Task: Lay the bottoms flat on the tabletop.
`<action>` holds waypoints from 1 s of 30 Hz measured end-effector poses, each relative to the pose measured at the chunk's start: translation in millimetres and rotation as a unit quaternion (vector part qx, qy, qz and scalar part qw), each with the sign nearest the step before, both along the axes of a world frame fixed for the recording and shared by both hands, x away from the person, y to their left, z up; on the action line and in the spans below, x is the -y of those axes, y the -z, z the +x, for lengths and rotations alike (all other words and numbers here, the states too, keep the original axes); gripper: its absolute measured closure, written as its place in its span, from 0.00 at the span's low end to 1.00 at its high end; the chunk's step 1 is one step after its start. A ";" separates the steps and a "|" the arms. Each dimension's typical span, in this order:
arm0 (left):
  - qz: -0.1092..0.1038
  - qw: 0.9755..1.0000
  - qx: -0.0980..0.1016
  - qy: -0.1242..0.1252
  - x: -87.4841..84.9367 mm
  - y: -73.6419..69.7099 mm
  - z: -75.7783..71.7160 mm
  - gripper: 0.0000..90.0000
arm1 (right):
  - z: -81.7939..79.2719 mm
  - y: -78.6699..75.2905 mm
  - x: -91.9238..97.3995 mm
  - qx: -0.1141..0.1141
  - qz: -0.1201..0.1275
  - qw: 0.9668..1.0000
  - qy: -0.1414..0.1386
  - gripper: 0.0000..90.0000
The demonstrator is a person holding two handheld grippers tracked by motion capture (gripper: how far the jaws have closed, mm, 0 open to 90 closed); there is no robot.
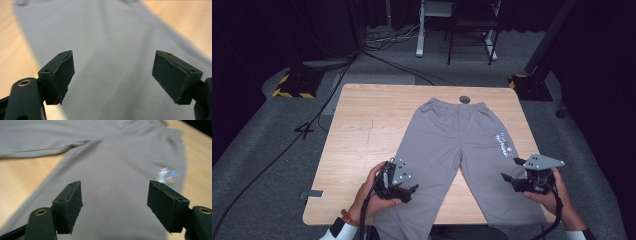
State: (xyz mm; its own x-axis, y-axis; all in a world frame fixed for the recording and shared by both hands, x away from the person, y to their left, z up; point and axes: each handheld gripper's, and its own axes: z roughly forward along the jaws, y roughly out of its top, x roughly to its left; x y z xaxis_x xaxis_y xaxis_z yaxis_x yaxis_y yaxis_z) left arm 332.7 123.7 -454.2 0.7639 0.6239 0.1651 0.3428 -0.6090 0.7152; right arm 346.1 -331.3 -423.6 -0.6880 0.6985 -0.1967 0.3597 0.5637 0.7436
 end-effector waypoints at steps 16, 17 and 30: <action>0.003 0.995 -0.045 -0.091 -93.7 31.2 6.0 0.19 | 25.3 36.3 71.4 -0.025 0.032 0.993 0.115 0.31; 0.000 0.995 -0.047 -0.090 -96.5 32.4 2.7 0.19 | 24.0 40.2 73.9 -0.030 0.033 0.992 0.119 0.31; -0.031 0.990 -0.075 -0.112 -107.4 46.9 -10.3 0.18 | -4.3 78.3 96.5 -0.062 0.074 0.984 0.150 0.28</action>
State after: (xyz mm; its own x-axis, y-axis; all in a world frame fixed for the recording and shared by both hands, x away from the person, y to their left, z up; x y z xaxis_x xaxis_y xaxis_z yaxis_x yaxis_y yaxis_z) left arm 322.5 231.1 -501.1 0.6176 0.7863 0.0160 0.5699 -0.4615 0.6799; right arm 341.8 -427.8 -501.9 -0.4590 0.8884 -0.0059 0.5863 0.3079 0.7493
